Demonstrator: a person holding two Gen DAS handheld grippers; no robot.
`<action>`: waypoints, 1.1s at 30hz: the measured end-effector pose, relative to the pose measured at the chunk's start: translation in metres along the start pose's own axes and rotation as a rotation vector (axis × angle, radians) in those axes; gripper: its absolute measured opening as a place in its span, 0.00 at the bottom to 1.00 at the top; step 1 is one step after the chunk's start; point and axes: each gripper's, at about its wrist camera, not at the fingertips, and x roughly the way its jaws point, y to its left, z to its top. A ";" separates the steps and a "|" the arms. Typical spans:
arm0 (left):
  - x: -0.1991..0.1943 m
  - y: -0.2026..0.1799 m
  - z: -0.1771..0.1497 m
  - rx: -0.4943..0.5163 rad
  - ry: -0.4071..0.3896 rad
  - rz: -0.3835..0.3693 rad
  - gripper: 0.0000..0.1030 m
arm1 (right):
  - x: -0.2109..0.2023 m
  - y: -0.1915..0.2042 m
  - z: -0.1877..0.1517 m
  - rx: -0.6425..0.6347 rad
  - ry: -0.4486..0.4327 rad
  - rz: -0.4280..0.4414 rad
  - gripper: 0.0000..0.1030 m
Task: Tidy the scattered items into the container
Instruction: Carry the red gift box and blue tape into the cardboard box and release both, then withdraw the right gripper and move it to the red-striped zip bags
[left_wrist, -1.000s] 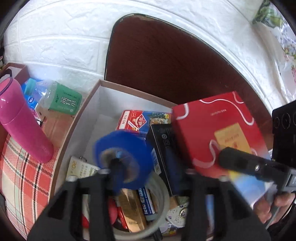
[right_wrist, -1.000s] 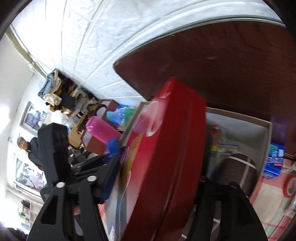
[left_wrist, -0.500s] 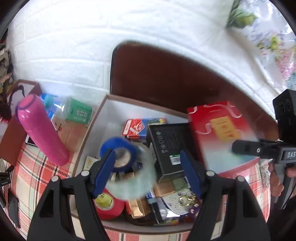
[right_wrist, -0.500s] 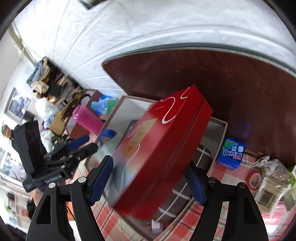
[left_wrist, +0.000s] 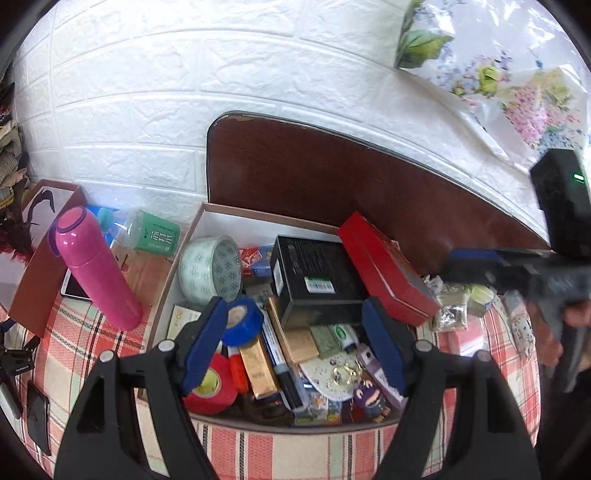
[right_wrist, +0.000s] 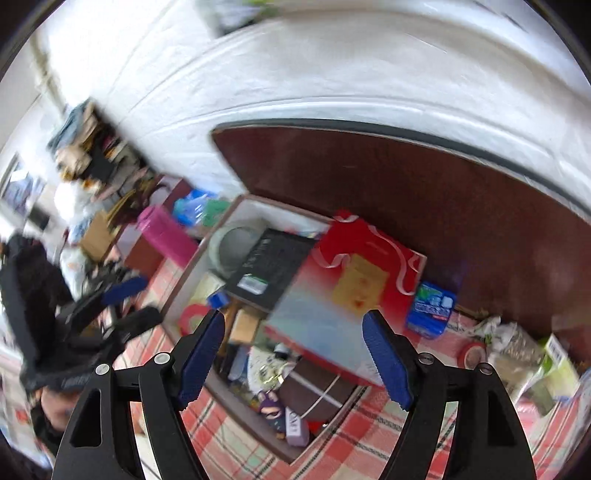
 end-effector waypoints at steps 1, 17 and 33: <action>-0.001 -0.001 -0.002 0.007 0.002 0.007 0.74 | 0.002 -0.007 -0.002 0.023 0.000 0.003 0.76; 0.001 -0.041 -0.048 0.026 0.038 -0.028 0.74 | 0.055 -0.065 -0.032 0.248 0.046 0.221 0.77; -0.030 -0.083 -0.089 0.023 0.047 -0.026 0.76 | -0.021 -0.059 -0.087 0.135 -0.053 0.237 0.77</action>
